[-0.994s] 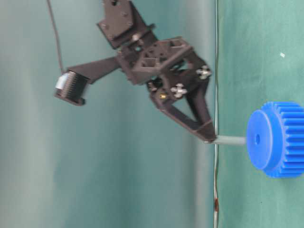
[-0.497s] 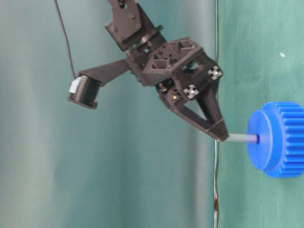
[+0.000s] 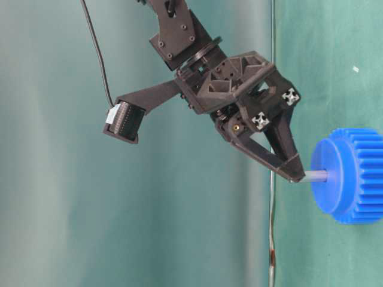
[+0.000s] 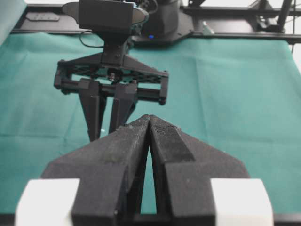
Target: Insert the shaft into the center hole of the gear.
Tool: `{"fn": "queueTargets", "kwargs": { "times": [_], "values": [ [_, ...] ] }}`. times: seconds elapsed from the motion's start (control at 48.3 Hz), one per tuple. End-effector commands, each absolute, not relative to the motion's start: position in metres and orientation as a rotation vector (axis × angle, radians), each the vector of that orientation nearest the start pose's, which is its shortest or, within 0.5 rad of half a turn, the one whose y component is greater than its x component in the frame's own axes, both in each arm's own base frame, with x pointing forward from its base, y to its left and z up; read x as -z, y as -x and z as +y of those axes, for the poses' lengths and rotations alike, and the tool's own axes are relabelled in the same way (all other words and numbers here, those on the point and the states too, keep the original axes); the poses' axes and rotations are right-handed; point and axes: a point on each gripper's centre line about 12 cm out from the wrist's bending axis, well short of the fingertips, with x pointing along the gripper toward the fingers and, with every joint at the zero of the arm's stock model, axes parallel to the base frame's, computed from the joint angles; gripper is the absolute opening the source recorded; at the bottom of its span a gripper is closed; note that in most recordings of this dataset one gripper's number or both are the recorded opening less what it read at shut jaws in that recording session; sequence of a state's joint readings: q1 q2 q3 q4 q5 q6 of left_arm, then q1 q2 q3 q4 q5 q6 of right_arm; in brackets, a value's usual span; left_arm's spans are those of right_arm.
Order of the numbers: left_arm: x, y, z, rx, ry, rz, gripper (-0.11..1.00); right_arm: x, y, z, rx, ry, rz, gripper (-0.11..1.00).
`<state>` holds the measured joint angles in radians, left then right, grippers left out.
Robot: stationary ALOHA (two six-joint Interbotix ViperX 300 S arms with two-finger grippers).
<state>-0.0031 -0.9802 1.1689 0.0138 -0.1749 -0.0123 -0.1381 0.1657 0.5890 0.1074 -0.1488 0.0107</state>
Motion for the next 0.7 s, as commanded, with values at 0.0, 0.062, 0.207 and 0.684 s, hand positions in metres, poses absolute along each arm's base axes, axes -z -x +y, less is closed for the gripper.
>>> {"fn": "queueTargets", "kwargs": {
  "times": [0.0,0.062,0.207,0.684],
  "values": [
    [-0.296,-0.199,-0.001,0.008,-0.004,-0.011,0.00,-0.152,-0.424,-0.062,0.188,-0.154,0.558,0.17],
    [-0.296,-0.199,-0.001,0.008,-0.003,-0.012,0.00,-0.150,-0.425,-0.062,0.188,-0.154,0.560,0.17],
    [-0.295,-0.199,-0.001,0.008,-0.004,-0.011,0.00,-0.142,-0.427,-0.062,0.189,-0.156,0.575,0.17],
    [-0.296,-0.199,-0.001,0.008,-0.004,-0.011,0.00,-0.128,-0.430,-0.063,0.194,-0.157,0.586,0.17]
  ]
}}
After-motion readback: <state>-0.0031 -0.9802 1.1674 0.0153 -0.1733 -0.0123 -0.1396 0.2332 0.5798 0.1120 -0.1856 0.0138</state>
